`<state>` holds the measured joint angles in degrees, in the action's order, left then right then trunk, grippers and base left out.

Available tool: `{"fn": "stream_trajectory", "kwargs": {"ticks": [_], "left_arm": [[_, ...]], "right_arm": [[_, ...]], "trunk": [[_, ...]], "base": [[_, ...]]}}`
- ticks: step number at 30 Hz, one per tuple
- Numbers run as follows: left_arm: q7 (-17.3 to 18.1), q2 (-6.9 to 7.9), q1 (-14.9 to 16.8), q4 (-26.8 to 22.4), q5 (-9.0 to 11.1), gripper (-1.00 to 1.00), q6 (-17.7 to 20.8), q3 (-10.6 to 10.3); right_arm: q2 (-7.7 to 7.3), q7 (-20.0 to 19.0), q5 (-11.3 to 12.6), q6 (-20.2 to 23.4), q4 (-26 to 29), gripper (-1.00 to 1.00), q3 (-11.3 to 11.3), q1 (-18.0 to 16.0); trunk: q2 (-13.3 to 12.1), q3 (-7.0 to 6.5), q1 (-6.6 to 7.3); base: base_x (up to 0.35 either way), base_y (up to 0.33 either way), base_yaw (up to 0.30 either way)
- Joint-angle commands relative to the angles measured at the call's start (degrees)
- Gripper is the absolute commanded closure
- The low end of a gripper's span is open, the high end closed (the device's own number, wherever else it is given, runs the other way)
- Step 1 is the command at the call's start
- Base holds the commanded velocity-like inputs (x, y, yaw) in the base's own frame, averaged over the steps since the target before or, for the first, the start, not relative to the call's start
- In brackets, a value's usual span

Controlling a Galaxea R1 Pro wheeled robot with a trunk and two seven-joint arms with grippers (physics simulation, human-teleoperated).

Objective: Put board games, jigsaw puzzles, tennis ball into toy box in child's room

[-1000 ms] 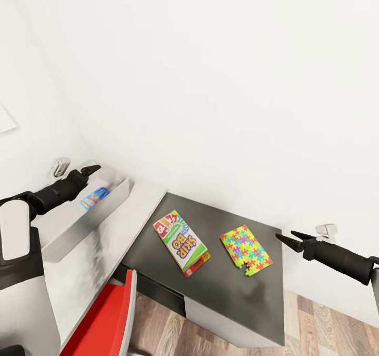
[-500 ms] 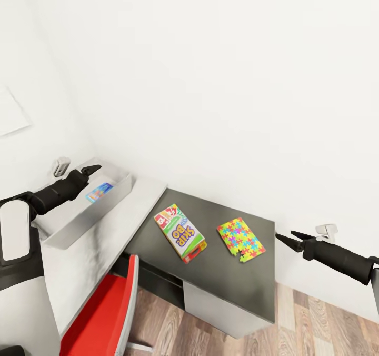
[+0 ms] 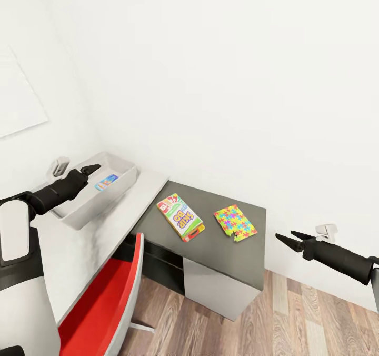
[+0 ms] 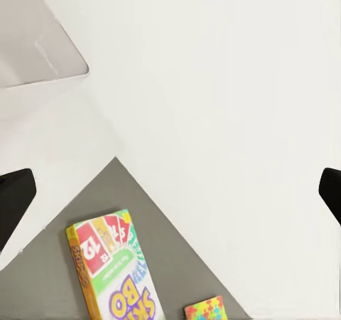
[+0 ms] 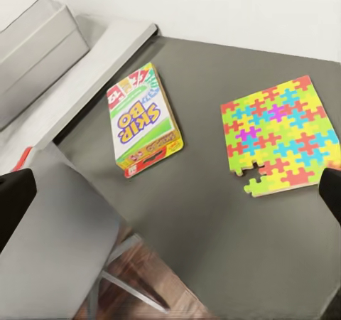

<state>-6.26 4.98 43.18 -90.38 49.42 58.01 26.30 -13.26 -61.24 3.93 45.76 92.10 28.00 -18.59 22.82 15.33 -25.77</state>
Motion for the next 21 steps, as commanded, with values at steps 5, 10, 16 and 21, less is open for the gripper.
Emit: {"fn": "stream_trajectory", "kwargs": {"ticks": [5, 10, 16, 21], "left_arm": [[-0.55, 0.01, 0.04, -0.14, 0.59, -1.0, 0.27, 0.17], [-0.57, 0.02, 0.01, -0.31, 0.59, -1.0, 0.27, 0.19], [-0.66, -0.15, -0.57, -0.42, 0.59, -1.0, 0.22, -0.16], [-0.61, -0.23, -1.63, -0.46, 0.59, -1.0, 0.15, -1.36]], "right_arm": [[-0.01, -0.02, 0.28, 0.47, 0.01, -1.0, 0.04, -0.04], [-0.01, -0.02, 0.28, 0.47, 0.01, -1.0, 0.04, -0.04], [-0.01, -0.02, 0.28, 0.47, 0.01, -1.0, 0.04, -0.04], [-0.01, -0.02, 0.28, 0.47, 0.01, -1.0, 0.03, -0.04]], "trunk": [[0.1, -0.36, -0.01], [0.1, -0.83, -0.01], [0.1, -1.39, -0.01], [0.1, -1.86, -0.01]], "base": [[-0.146, -0.001, 0.0], [-0.068, 0.0, 0.0], [-0.03, 0.0, 0.0], [-0.013, 0.0, 0.0]]}}
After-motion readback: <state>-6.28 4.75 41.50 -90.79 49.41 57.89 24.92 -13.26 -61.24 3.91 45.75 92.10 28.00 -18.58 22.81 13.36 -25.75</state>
